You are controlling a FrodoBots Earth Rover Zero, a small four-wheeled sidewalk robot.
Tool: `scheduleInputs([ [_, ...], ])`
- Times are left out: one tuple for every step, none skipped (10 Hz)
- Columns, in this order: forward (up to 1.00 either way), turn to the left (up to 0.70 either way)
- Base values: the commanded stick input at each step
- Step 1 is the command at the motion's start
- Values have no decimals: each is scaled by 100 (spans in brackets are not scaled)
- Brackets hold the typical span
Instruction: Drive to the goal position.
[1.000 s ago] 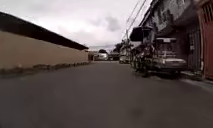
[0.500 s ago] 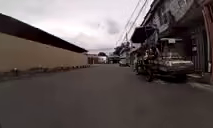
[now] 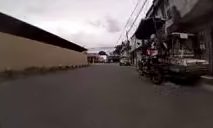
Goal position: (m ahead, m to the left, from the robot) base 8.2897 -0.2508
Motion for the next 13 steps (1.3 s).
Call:
scheduleInputs([
  [100,-14],
  [100,-27],
  [100,-40],
  [100,-22],
  [100,-5],
  [100,0],
  [100,0],
  [100,0],
  [100,0],
  [100,0],
  [100,0],
  [100,0],
  [100,0],
])
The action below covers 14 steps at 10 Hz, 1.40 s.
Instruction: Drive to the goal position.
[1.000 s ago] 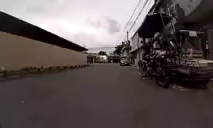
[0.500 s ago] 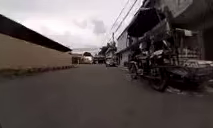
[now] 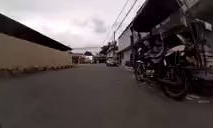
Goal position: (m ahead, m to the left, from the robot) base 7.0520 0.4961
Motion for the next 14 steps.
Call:
scheduleInputs([
  [100,0],
  [100,0],
  [100,0],
  [100,0],
  [100,0],
  [100,0],
  [100,0],
  [100,0],
  [100,0],
  [100,0],
  [100,0],
  [100,0],
  [100,0],
  [100,0],
])
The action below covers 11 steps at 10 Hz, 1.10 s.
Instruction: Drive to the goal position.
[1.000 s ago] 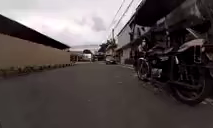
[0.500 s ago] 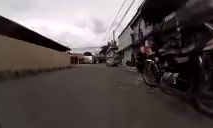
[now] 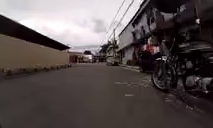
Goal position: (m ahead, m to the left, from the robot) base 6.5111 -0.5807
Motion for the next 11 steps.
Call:
scheduleInputs([
  [100,0],
  [100,0],
  [100,0],
  [100,0],
  [100,0],
  [100,0],
  [100,0],
  [100,0],
  [100,0],
  [100,0],
  [100,0],
])
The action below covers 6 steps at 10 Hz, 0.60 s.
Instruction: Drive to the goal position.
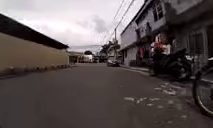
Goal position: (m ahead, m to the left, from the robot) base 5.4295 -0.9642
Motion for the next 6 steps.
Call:
scheduleInputs([
  [100,0],
  [100,0],
  [100,0],
  [100,0],
  [100,0],
  [100,0],
])
